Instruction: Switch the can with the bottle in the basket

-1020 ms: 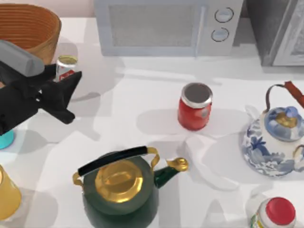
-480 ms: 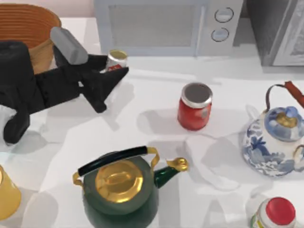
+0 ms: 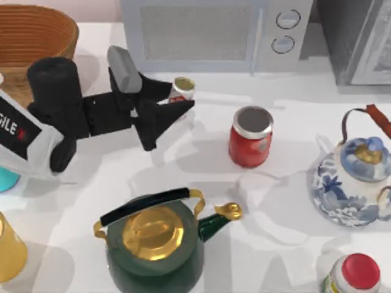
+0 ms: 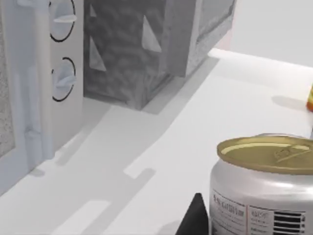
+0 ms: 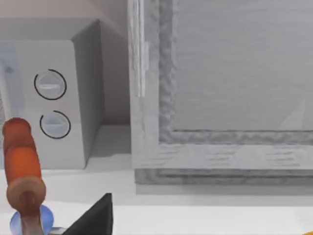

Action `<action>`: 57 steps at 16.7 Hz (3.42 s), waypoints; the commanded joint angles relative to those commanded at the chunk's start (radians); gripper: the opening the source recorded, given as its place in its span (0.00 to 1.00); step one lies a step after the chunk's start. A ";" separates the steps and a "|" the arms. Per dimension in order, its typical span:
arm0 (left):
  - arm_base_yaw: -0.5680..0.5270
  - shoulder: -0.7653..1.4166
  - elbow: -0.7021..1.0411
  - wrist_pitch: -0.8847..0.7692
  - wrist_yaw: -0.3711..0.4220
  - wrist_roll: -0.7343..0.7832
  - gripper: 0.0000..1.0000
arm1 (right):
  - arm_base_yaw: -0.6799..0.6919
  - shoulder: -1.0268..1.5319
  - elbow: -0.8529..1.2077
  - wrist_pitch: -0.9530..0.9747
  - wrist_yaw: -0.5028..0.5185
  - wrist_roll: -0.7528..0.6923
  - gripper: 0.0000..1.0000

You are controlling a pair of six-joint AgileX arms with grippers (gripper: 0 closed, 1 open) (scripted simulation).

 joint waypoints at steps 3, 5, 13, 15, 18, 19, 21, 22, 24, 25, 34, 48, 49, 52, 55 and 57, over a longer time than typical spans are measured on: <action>-0.014 0.123 0.074 0.061 0.071 -0.005 0.00 | 0.000 0.000 0.000 0.000 0.000 0.000 1.00; -0.024 0.206 0.124 0.102 0.120 -0.006 0.00 | 0.000 0.000 0.000 0.000 0.000 0.000 1.00; -0.062 0.432 0.321 0.227 0.285 -0.009 0.00 | 0.000 0.000 0.000 0.000 0.000 0.000 1.00; -0.063 0.432 0.331 0.227 0.289 -0.010 0.00 | 0.000 0.000 0.000 0.000 0.000 0.000 1.00; -0.063 0.432 0.331 0.227 0.289 -0.010 0.00 | 0.000 0.000 0.000 0.000 0.000 0.000 1.00; -0.063 0.432 0.331 0.227 0.289 -0.010 0.00 | 0.000 0.000 0.000 0.000 0.000 0.000 1.00; -0.063 0.432 0.331 0.227 0.289 -0.010 0.00 | 0.000 0.000 0.000 0.000 0.000 0.000 1.00; -0.063 0.432 0.331 0.227 0.289 -0.010 0.08 | 0.000 0.000 0.000 0.000 0.000 0.000 1.00; -0.063 0.432 0.331 0.227 0.289 -0.010 0.23 | 0.000 0.000 0.000 0.000 0.000 0.000 1.00; -0.063 0.432 0.331 0.227 0.289 -0.010 0.30 | 0.000 0.000 0.000 0.000 0.000 0.000 1.00; -0.063 0.432 0.331 0.227 0.289 -0.010 0.98 | 0.000 0.000 0.000 0.000 0.000 0.000 1.00; -0.033 0.334 0.253 0.164 0.199 0.004 1.00 | 0.000 0.000 0.000 0.000 0.000 0.000 1.00; -0.026 0.285 0.217 0.132 0.155 0.010 1.00 | 0.000 0.000 0.000 0.000 0.000 0.000 1.00; -0.005 0.077 0.082 0.007 -0.012 0.027 1.00 | 0.000 0.000 0.000 0.000 0.000 0.000 1.00; 0.018 -0.221 -0.087 -0.156 -0.214 0.042 1.00 | 0.000 0.000 0.000 0.000 0.000 0.000 1.00; 0.039 -0.467 -0.209 -0.277 -0.356 0.048 1.00 | 0.000 0.000 0.000 0.000 0.000 0.000 1.00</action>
